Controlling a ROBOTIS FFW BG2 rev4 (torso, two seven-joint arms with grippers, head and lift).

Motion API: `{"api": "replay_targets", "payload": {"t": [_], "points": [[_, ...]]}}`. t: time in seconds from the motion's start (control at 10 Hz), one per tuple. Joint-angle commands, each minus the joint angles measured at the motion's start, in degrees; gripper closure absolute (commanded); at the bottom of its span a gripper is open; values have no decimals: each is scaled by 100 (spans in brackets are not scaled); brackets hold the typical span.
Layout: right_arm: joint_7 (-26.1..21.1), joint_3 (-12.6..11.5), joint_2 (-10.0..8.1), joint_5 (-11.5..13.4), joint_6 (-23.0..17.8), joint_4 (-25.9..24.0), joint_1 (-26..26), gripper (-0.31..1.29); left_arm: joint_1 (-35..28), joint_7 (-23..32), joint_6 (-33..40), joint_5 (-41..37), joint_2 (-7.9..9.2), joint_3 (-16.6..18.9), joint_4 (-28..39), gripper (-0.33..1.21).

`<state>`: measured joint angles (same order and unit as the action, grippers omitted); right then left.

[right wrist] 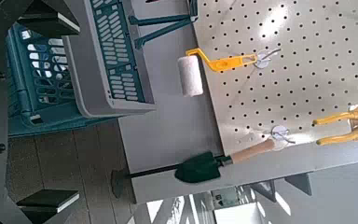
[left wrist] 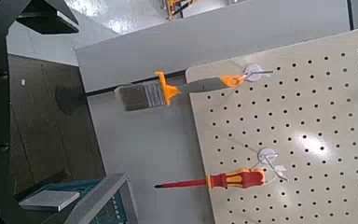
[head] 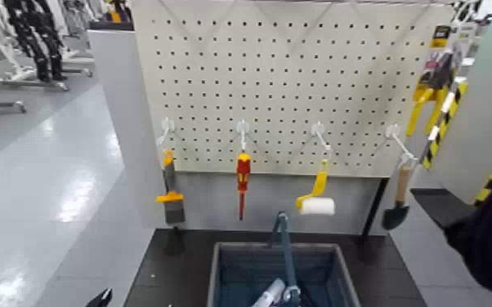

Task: Put the red glue tube into the crate.

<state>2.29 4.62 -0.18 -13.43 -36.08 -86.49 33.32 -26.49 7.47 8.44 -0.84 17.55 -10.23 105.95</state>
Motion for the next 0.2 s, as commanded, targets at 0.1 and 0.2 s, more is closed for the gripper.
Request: {"api": "replay_targets", "payload": {"t": [0.1,0.2], "points": [[-53,-5,686,33,128,-61,8,9,12,0,-9,5,12,-14,5,6],[-114,3,686,69,233,-131,43,9,12,-9,-9,13,12,-23,5,6]]}}
